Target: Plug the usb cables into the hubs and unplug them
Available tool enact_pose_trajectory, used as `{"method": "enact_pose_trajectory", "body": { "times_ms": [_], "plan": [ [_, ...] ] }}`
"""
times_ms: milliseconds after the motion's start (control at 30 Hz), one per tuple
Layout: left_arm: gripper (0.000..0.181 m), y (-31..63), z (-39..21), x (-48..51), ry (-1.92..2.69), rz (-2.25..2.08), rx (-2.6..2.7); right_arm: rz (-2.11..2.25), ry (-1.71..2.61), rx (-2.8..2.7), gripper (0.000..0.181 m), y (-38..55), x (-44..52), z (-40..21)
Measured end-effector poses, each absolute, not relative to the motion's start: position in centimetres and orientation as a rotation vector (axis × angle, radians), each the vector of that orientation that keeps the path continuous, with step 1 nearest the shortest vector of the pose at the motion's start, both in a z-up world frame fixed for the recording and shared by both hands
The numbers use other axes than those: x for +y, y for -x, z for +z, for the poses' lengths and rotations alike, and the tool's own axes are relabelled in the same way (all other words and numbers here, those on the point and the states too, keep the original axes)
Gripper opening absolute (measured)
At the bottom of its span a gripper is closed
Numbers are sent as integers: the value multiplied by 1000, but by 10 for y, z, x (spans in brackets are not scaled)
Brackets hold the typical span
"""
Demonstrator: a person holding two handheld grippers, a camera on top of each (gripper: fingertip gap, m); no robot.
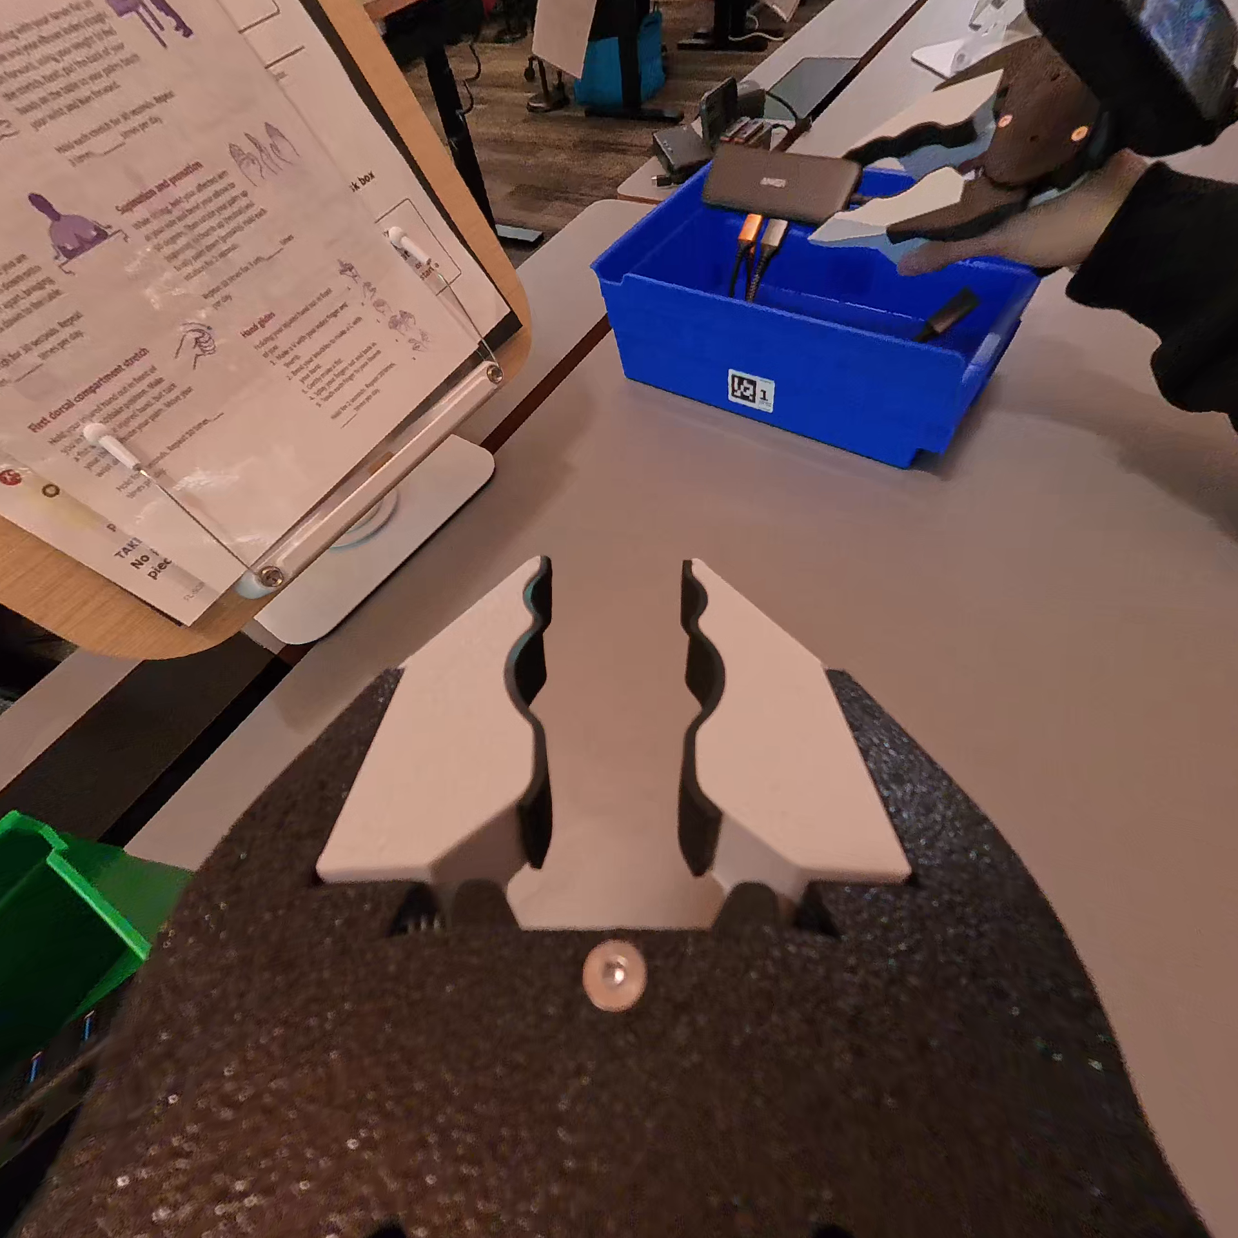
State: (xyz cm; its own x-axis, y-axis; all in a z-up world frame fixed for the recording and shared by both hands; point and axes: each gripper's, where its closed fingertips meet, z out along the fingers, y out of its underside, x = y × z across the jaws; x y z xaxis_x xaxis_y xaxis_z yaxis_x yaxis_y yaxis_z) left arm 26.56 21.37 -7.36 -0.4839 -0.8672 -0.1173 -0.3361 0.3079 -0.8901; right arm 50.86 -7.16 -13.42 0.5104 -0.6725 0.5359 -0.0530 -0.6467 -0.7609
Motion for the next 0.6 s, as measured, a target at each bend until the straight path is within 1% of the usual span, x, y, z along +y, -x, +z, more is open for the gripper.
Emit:
{"method": "enact_pose_trajectory", "body": {
  "times_ms": [100,200,267,367,433,500,600],
  "plan": [
    [37,-264,-76,218,1072,-1114,1985,-937,2048,798,44,-511,-93,-155],
    [37,-264,-74,222,1081,-1115,1969,-842,2046,903,45,-507,-112,-163],
    [37,-264,-72,224,1089,-1123,1957,-786,2115,939,56,-500,-119,-172],
    [37,-264,-72,227,1096,-1117,1948,-840,2174,873,58,-490,-117,-167],
    [37,-263,-70,231,1101,-1104,1935,-928,2160,833,59,-483,-110,-151],
    [37,-263,-65,239,1120,-1089,1889,-966,2036,724,60,-465,-82,-116],
    [38,-258,-49,274,1201,-1052,1740,-847,1809,545,61,-412,-17,-67]
  ]
}}
